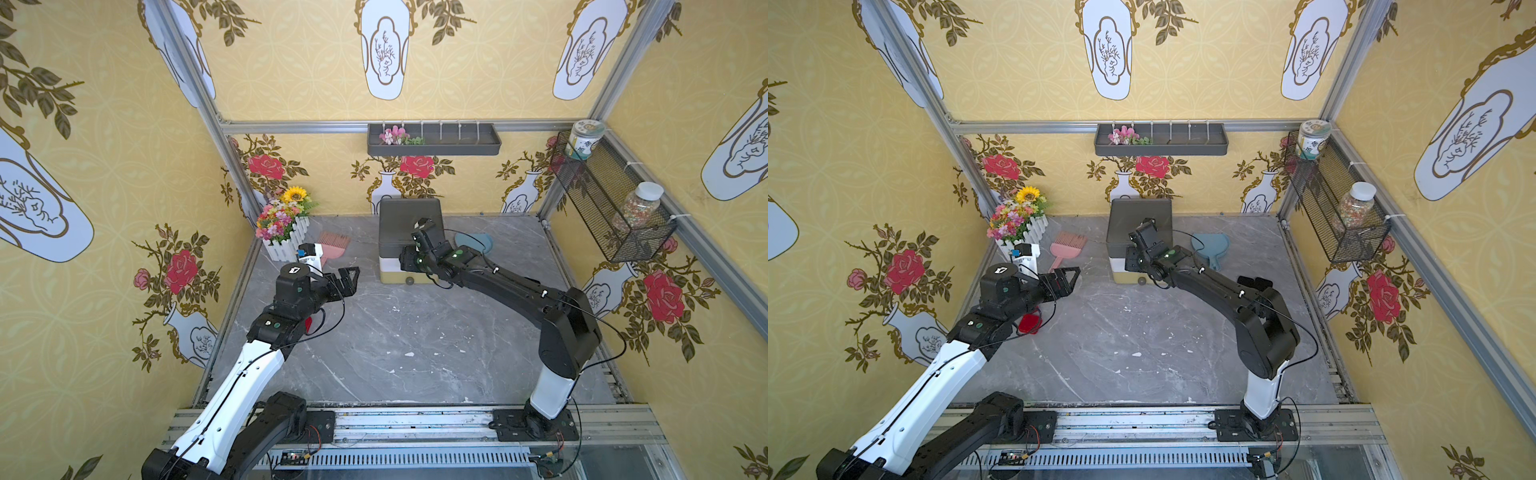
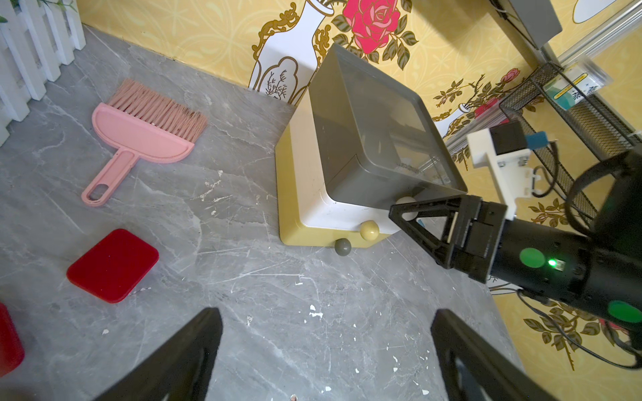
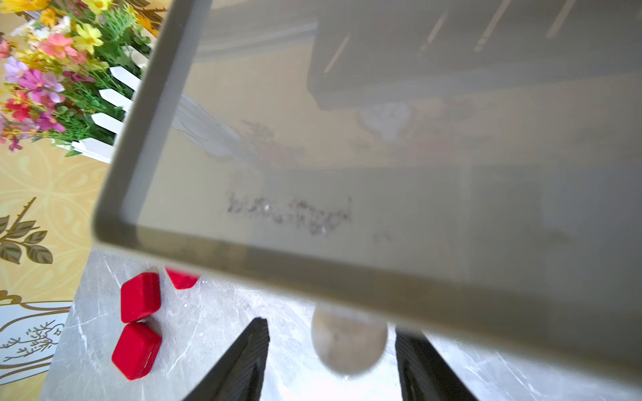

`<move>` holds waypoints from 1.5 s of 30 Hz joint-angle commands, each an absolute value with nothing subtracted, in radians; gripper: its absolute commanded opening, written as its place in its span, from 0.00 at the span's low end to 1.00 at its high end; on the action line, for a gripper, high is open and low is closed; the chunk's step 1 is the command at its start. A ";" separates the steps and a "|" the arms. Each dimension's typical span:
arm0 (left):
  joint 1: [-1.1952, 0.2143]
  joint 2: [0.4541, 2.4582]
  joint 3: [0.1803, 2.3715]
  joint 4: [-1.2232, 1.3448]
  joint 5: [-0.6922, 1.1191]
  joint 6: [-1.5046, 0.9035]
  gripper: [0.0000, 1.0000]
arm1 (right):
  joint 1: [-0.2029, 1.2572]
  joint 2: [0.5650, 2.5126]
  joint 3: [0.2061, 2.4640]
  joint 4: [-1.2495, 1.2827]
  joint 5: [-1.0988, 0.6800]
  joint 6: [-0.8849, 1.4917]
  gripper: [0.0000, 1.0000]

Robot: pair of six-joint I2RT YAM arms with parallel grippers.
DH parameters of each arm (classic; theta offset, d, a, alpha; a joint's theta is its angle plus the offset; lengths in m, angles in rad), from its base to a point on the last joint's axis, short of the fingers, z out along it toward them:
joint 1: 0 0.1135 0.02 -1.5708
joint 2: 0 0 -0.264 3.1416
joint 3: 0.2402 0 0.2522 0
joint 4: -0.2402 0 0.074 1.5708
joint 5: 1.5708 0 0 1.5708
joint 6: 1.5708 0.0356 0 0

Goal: Place the brooch boxes into the drawer by color
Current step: Close the drawer in the storage box, then open the drawer in the storage box.

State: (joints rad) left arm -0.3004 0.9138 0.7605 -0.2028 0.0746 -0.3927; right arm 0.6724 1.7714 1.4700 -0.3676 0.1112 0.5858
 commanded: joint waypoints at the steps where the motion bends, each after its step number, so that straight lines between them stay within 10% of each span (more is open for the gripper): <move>1: -0.299 0.922 0.753 -0.171 0.085 -0.394 1.00 | 0.673 1.708 1.430 -0.360 0.130 0.575 0.61; 4: -0.299 0.925 0.758 -0.170 0.090 -0.395 1.00 | 0.670 1.639 1.374 -0.367 0.129 0.579 0.52; 9: -0.299 0.920 0.761 -0.173 0.085 -0.394 1.00 | 0.647 1.525 1.270 -0.356 0.123 0.585 0.00; 38: -0.300 0.876 0.761 -0.218 0.065 -0.397 1.00 | 0.519 1.666 1.259 -0.156 0.066 0.554 0.00; 45: -0.299 0.873 0.749 -0.213 0.058 -0.398 1.00 | 0.545 1.477 0.992 0.042 -0.069 0.625 0.48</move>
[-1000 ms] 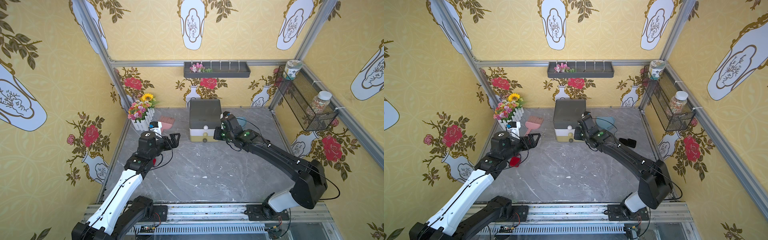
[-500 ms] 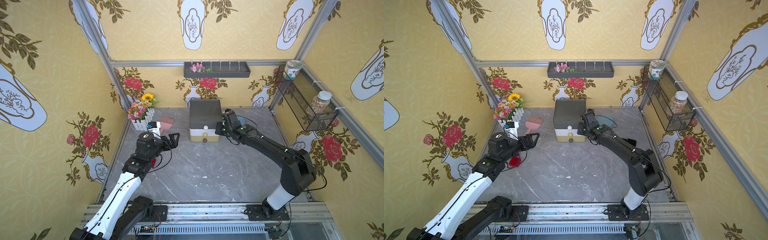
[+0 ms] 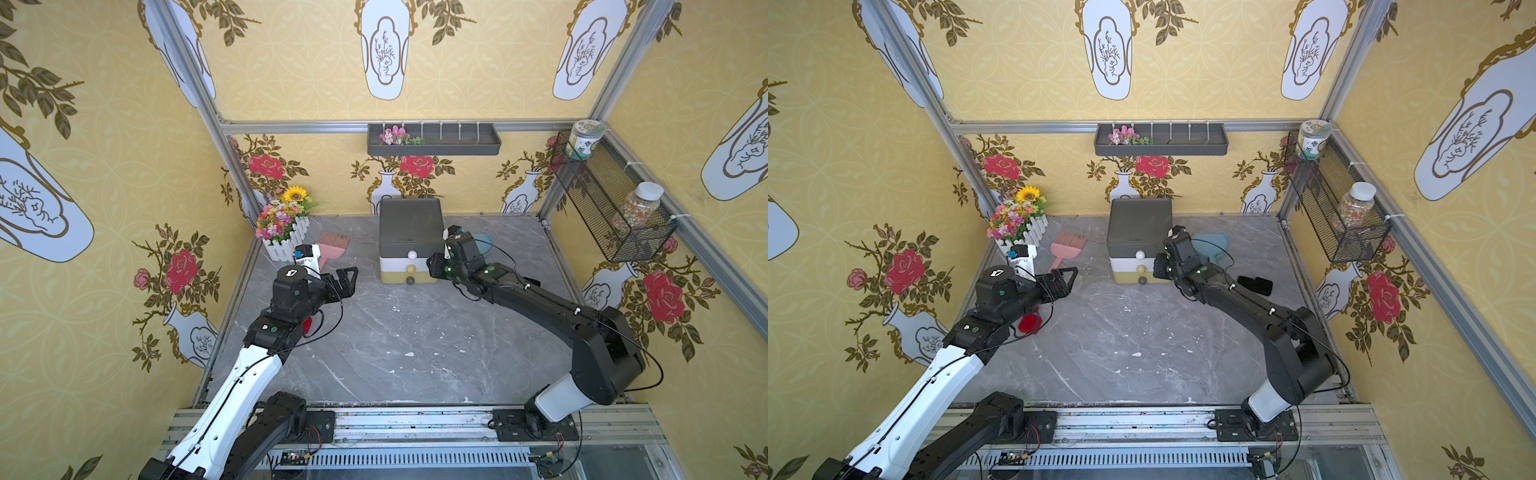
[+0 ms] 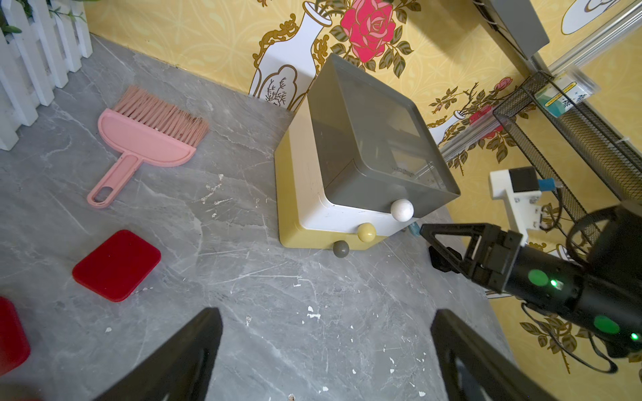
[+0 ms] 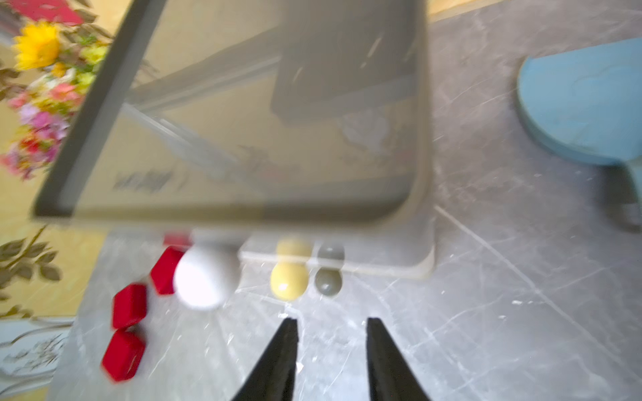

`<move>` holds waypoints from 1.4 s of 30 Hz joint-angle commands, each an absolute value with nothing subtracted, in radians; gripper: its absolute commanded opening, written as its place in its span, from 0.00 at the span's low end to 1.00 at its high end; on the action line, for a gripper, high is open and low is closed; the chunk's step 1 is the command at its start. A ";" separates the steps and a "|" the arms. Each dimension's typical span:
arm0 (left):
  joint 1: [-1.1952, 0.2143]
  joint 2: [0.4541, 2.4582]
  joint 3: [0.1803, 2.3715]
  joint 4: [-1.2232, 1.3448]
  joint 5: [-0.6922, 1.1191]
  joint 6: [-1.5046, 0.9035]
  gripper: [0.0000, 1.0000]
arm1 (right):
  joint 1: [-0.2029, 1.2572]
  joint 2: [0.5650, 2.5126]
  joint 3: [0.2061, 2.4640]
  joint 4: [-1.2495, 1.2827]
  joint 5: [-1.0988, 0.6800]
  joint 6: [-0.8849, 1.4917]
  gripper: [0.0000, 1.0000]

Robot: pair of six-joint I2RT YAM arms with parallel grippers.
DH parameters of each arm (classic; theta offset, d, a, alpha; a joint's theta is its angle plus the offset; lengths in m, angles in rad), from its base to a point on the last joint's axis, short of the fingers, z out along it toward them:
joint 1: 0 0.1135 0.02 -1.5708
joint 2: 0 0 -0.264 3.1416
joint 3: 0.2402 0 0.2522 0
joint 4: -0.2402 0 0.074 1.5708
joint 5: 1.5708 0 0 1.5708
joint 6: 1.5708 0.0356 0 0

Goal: Place the brooch boxes into the drawer by color
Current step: Open the drawer in the storage box.

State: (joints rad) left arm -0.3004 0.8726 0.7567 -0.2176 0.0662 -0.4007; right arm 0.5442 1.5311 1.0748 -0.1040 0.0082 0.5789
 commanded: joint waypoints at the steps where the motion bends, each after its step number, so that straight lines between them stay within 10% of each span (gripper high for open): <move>1: -0.299 0.874 0.747 -0.212 0.060 -0.400 1.00 | 0.543 1.448 0.940 0.092 -0.101 0.655 0.53; 8: -0.300 0.876 0.739 -0.195 0.076 -0.414 1.00 | 0.539 1.433 0.578 0.671 -0.265 0.982 0.68; 14: -0.299 0.861 0.734 -0.201 0.079 -0.421 1.00 | 0.554 1.789 0.431 1.483 -0.245 1.344 0.67; 42: -0.299 0.841 0.729 -0.239 0.040 -0.391 1.00 | 0.644 1.871 0.633 1.265 0.004 1.298 0.62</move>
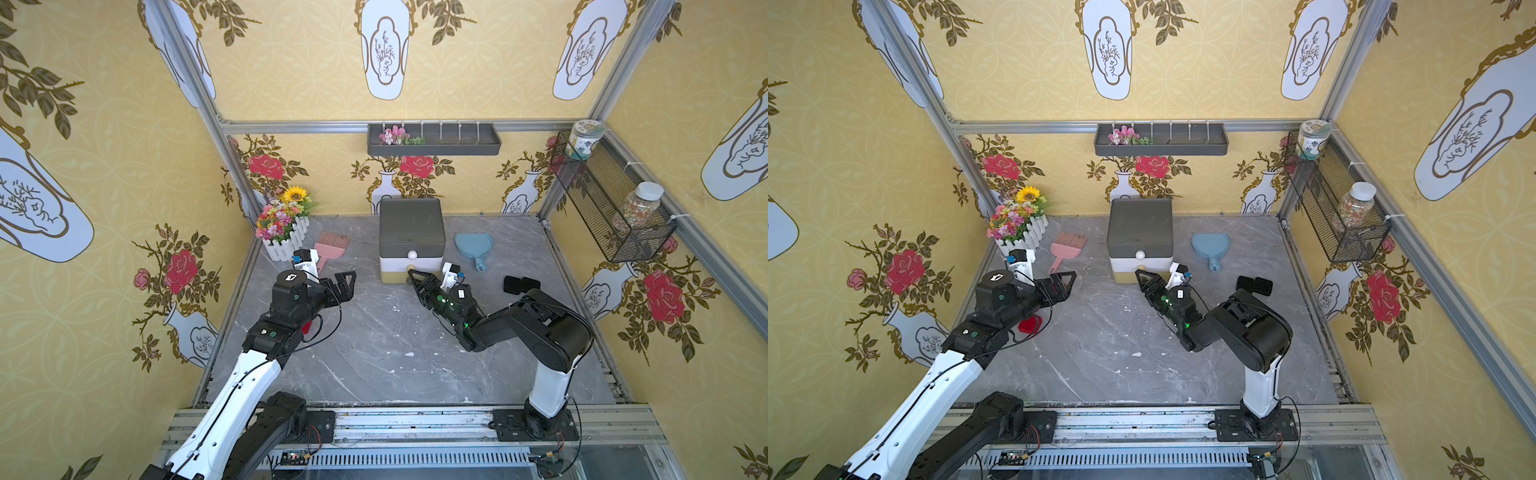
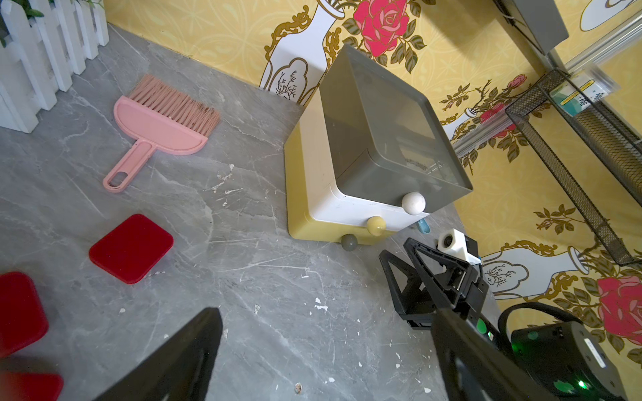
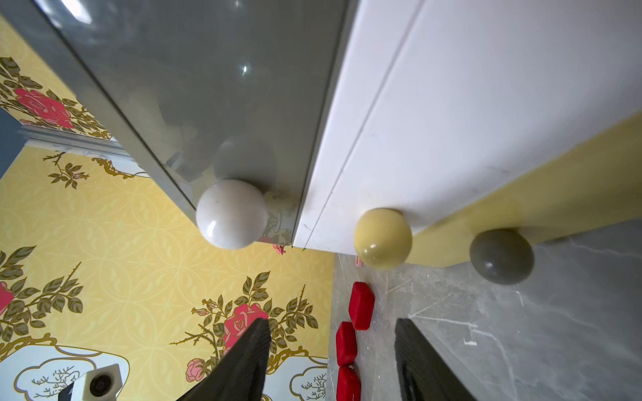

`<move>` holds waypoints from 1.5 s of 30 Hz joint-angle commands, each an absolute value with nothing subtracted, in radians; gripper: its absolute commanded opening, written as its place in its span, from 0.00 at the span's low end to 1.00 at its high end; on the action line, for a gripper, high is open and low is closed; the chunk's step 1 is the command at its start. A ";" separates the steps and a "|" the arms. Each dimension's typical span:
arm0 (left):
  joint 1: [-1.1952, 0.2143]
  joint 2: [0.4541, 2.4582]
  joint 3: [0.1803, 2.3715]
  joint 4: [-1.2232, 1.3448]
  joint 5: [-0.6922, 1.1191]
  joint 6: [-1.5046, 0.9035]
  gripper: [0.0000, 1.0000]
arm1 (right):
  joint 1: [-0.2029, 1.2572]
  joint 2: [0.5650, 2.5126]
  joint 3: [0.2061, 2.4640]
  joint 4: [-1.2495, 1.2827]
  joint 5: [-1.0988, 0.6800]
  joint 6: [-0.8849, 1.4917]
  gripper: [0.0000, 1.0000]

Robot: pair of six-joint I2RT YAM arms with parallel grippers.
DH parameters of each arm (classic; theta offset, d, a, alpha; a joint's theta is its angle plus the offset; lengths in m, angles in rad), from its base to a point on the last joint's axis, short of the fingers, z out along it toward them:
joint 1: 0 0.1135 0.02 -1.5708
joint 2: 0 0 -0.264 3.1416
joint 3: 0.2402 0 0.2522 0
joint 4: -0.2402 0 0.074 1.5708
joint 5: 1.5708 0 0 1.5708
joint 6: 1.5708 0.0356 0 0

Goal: Place the brooch boxes into the drawer by color
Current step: Open the drawer in the storage box.

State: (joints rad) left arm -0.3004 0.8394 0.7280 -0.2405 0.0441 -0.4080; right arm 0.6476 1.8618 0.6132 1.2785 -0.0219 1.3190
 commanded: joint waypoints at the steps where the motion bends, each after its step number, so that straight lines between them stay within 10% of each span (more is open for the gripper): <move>1: -0.299 0.842 0.729 -0.239 0.040 -0.391 1.00 | 0.643 1.878 0.645 1.256 0.002 1.297 0.62; 45: -0.299 0.857 0.733 -0.245 0.019 -0.357 1.00 | 0.615 2.012 0.804 1.183 0.033 1.290 0.48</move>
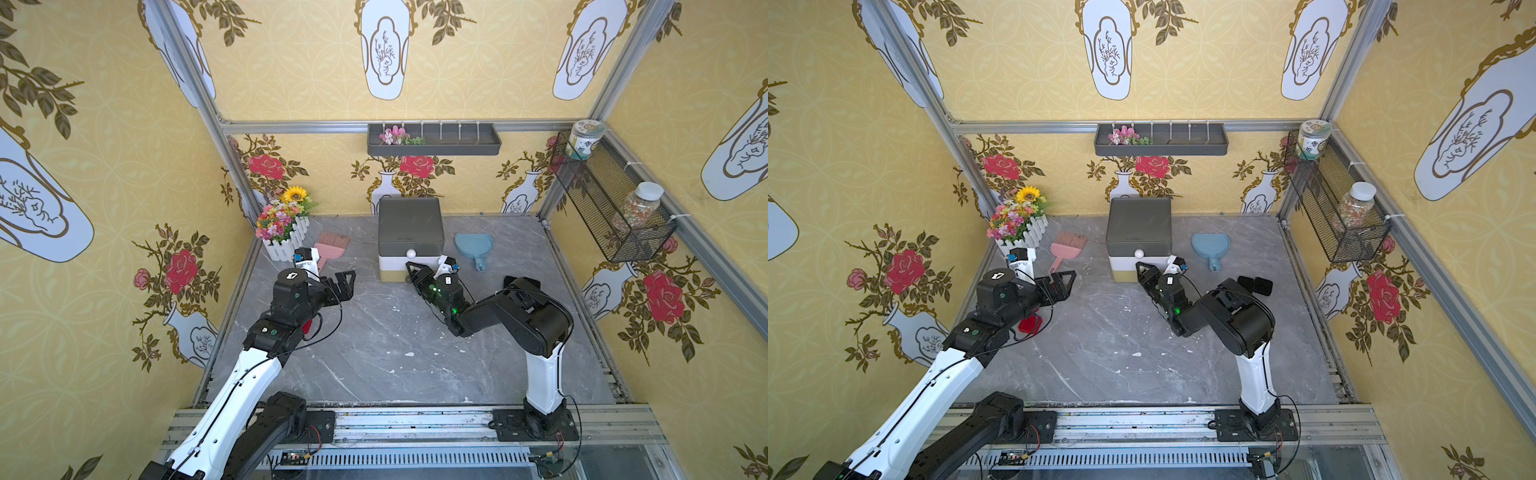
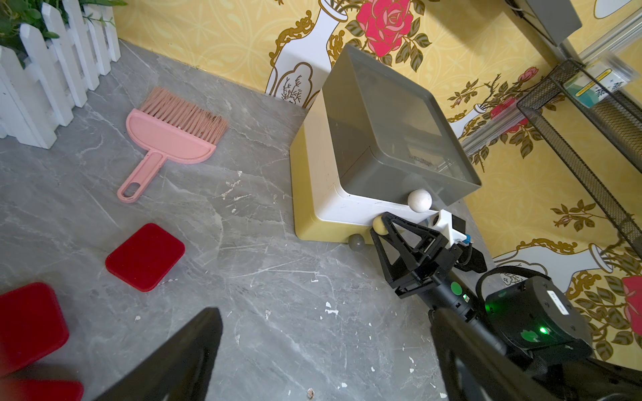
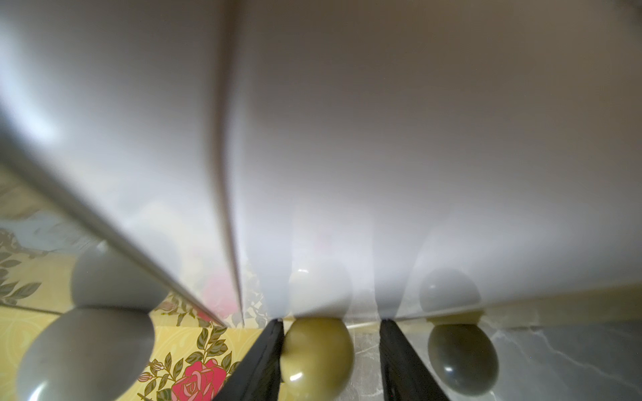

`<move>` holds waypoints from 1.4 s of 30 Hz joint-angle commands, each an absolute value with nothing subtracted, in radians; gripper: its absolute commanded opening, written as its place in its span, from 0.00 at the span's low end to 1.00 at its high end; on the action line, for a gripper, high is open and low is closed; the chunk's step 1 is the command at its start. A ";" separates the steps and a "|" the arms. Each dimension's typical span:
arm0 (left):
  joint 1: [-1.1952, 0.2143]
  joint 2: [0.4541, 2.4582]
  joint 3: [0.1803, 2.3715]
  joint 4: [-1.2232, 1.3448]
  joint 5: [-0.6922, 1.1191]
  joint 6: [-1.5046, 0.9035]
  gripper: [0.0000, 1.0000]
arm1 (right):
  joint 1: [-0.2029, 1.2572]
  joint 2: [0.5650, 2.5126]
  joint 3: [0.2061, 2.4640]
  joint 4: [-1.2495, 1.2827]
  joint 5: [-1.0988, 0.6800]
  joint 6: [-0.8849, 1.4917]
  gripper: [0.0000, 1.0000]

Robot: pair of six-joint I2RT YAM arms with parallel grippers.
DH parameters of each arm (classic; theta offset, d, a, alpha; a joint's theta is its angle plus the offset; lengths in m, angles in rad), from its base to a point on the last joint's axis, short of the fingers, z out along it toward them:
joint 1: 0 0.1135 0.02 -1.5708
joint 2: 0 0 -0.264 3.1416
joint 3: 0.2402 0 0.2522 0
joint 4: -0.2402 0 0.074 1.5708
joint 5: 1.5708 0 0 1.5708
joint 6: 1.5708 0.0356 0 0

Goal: Place the brooch boxes into the drawer by color
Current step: Open the drawer in the storage box.

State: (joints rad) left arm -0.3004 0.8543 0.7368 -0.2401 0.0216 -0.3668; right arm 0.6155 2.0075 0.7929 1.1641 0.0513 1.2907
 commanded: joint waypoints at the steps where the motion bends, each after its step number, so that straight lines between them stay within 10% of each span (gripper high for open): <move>1: -0.299 0.857 0.732 -0.244 0.018 -0.357 1.00 | 0.615 2.013 0.806 1.182 0.033 1.288 0.48; 12: -0.299 0.853 0.729 -0.243 0.020 -0.360 1.00 | 0.618 2.022 0.793 1.225 0.037 1.308 0.23; 42: -0.299 0.818 0.706 -0.251 0.009 -0.372 1.00 | 0.846 1.699 0.495 1.161 0.159 1.265 0.23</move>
